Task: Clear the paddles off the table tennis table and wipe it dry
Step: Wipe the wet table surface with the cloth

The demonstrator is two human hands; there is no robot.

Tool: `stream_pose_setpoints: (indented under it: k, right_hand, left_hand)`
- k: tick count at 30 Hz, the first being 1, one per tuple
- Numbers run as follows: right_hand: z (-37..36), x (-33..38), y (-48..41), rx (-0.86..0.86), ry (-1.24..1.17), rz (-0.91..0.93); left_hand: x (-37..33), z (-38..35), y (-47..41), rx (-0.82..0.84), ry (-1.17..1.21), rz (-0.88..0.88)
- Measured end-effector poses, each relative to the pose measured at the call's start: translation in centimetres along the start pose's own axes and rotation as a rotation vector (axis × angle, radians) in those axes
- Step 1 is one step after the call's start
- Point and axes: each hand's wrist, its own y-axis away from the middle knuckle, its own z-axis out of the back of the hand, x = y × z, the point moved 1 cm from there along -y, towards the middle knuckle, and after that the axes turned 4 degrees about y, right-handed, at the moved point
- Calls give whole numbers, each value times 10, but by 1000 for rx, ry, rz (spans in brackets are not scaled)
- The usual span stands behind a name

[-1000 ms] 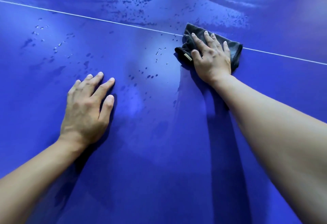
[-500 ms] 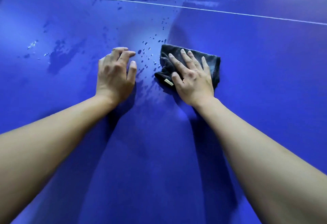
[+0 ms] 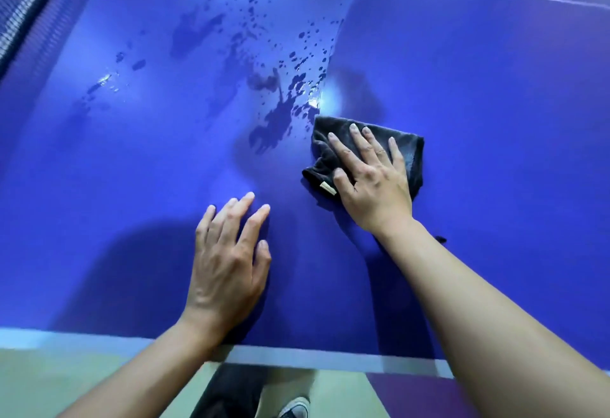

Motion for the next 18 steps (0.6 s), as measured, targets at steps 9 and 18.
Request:
stream_pose_setpoints:
  k: [9,18]
  right_hand:
    - [-5,45,157,-78,-30,74]
    - [-2,77,210,-14,-12,82]
  left_hand:
    - [-6,3,91,34,-37,-4]
    - [-6,13,92,-8,52,26]
